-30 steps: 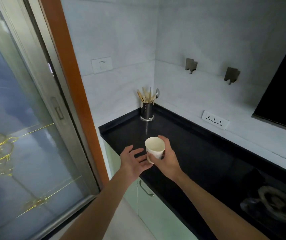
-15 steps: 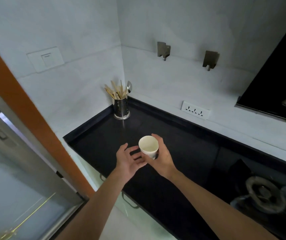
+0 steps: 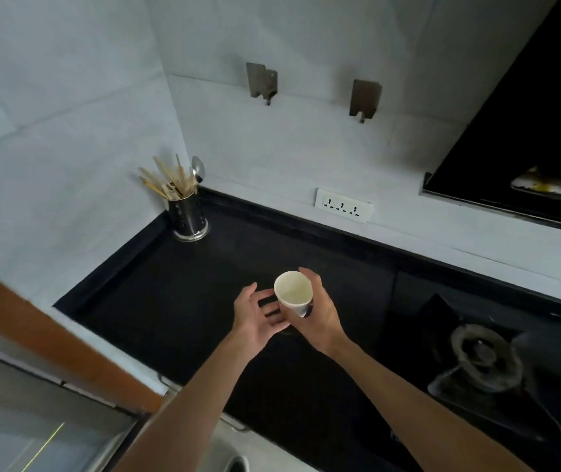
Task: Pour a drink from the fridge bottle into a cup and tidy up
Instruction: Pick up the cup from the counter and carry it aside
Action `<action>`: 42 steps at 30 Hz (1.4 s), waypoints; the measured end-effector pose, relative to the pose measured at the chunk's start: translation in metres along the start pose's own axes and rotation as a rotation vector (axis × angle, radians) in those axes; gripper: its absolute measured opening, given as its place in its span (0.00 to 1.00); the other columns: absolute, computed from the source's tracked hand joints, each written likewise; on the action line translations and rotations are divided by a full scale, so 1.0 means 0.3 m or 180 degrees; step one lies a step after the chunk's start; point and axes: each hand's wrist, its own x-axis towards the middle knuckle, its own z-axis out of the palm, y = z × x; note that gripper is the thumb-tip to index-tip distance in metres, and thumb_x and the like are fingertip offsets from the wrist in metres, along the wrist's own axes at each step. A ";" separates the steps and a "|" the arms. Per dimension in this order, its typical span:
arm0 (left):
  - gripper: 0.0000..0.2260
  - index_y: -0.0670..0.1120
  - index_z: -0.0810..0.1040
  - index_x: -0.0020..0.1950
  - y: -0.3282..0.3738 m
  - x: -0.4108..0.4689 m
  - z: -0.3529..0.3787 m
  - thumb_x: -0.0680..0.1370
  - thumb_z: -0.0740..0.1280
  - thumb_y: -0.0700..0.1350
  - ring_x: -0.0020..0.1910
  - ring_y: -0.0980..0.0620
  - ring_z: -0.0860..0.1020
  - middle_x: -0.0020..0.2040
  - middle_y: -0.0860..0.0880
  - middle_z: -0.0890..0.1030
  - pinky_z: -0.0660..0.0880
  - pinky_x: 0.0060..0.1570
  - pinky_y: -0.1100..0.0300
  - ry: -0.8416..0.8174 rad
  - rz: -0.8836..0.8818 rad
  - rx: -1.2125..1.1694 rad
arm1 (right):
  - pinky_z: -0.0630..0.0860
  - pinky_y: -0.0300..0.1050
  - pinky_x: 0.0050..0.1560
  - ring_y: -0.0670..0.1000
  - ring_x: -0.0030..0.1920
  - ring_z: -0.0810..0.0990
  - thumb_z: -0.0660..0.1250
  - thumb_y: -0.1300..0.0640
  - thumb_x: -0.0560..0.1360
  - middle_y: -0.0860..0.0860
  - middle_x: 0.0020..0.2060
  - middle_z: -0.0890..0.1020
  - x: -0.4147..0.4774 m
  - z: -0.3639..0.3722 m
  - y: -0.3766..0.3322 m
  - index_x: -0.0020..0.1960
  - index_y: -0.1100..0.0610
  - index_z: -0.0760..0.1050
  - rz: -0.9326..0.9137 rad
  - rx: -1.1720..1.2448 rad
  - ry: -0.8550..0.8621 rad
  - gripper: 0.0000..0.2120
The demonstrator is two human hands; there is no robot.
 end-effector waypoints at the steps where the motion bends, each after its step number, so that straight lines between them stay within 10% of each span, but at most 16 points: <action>1: 0.23 0.39 0.72 0.67 0.000 0.016 0.007 0.83 0.55 0.55 0.66 0.32 0.73 0.67 0.31 0.74 0.65 0.70 0.35 -0.0001 -0.0034 0.0065 | 0.78 0.49 0.58 0.49 0.62 0.73 0.75 0.47 0.70 0.48 0.62 0.73 0.005 0.002 0.010 0.72 0.37 0.56 0.0052 -0.0009 0.0032 0.38; 42: 0.19 0.41 0.74 0.65 0.117 0.435 -0.133 0.83 0.58 0.53 0.62 0.34 0.76 0.61 0.33 0.78 0.71 0.67 0.38 -0.0186 -0.0776 0.1065 | 0.74 0.38 0.49 0.49 0.60 0.73 0.75 0.53 0.72 0.49 0.63 0.72 0.184 0.289 0.174 0.70 0.48 0.60 0.1106 -0.0256 0.0769 0.33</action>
